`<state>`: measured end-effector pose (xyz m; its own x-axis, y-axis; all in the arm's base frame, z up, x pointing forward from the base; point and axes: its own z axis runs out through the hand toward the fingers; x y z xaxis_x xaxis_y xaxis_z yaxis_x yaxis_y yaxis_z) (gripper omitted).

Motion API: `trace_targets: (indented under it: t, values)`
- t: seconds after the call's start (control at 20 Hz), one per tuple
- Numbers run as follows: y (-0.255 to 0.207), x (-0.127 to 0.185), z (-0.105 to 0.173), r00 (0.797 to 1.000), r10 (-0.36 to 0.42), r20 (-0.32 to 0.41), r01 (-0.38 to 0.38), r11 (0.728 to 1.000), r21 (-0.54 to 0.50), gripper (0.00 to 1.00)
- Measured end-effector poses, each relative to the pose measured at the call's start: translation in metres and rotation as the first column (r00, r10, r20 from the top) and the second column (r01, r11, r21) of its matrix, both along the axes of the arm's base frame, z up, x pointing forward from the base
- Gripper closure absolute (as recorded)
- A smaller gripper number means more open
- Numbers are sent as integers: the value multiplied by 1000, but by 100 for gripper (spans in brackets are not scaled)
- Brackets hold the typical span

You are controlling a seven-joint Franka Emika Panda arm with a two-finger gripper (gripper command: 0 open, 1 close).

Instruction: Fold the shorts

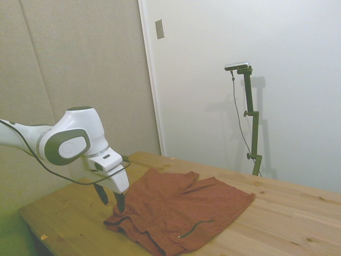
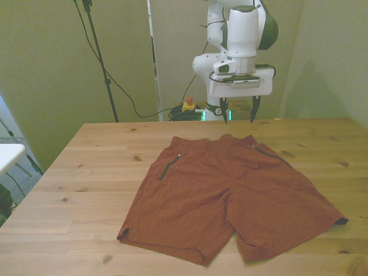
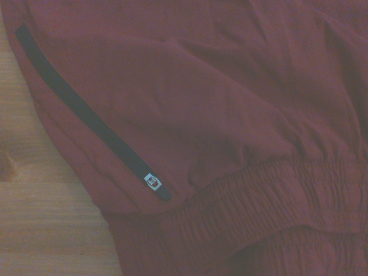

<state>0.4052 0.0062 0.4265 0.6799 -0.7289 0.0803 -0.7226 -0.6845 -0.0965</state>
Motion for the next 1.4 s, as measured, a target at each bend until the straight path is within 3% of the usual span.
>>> trace_targets:
  t: [0.1,0.2,0.4,0.55,0.7,0.9,1.1,1.4]
  values:
    - [0,1,0,1000,2,1,-2,1000,-6,0]
    - [6,5,4,1000,19,9,-18,996,-87,0]
    - [72,26,0,994,111,20,-100,950,-295,0]
    - [128,38,-16,981,195,12,-169,878,-448,0]
    - [164,43,-39,968,249,-35,-221,777,-589,0]
    - [191,35,-66,952,274,-136,-292,683,-669,0]
    - [206,21,-78,941,283,-183,-327,634,-701,0]
    - [211,16,-100,934,288,-210,-348,613,-709,0]
